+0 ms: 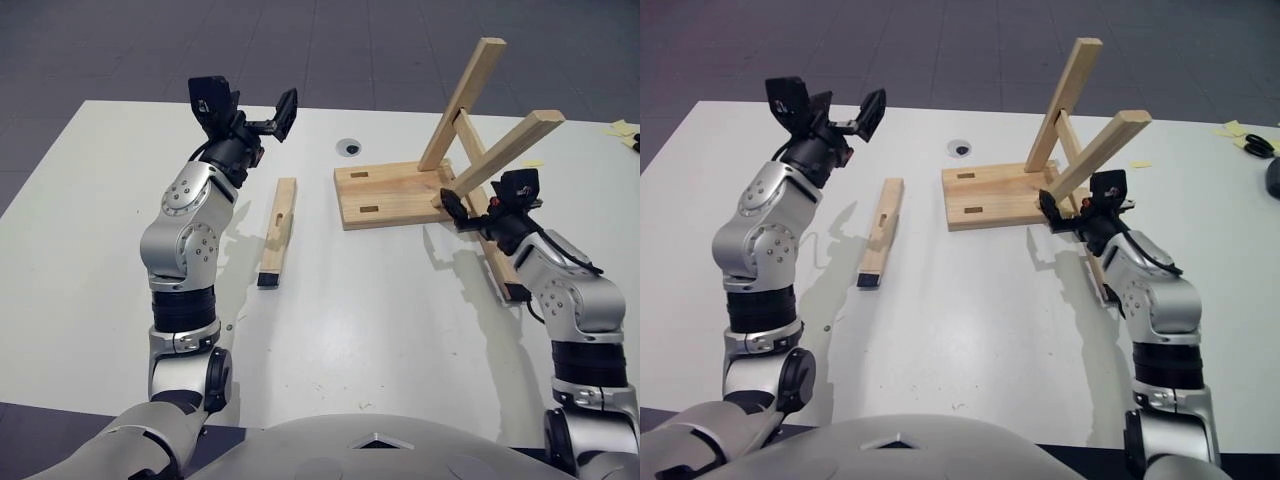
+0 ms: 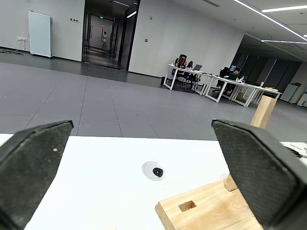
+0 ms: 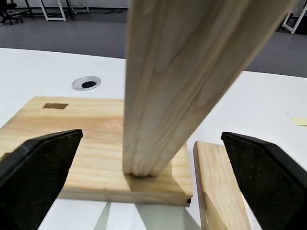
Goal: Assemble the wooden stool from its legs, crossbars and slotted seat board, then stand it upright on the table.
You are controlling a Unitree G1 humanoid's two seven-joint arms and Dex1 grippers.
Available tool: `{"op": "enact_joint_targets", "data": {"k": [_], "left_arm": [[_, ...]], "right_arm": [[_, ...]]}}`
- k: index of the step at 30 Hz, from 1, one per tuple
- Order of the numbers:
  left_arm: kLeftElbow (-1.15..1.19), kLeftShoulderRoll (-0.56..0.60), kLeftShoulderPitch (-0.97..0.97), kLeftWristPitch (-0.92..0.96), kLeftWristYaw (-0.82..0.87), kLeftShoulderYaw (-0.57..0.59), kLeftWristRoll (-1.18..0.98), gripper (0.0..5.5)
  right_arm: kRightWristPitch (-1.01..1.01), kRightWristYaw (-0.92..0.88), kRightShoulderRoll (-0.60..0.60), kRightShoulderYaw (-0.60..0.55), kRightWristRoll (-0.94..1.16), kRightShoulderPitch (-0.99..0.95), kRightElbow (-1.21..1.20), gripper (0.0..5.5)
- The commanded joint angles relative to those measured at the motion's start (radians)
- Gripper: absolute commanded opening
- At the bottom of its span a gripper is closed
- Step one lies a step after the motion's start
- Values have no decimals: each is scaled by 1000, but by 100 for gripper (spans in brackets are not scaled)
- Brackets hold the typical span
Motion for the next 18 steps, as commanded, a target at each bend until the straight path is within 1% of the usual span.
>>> {"op": "enact_joint_targets", "data": {"k": [1, 7, 8, 9, 12, 18], "left_arm": [[9, 4, -4, -3, -12, -9, 10, 540], [9, 9, 9, -4, -15, -1, 15, 540], [8, 6, 10, -4, -15, -2, 16, 540], [6, 4, 12, -3, -15, -5, 17, 540], [1, -1, 21, -4, -13, -11, 21, 540], [9, 3, 25, -9, -17, -15, 29, 540]], "right_arm": [[19, 9, 43, -46, 7, -36, 58, 485], [45, 39, 62, -66, 5, -23, 61, 380], [48, 41, 66, -69, 5, -24, 59, 372], [51, 43, 70, -71, 6, -26, 57, 347], [56, 45, 80, -76, 5, -33, 55, 296], [72, 61, 85, -67, -2, -21, 37, 207]]}}
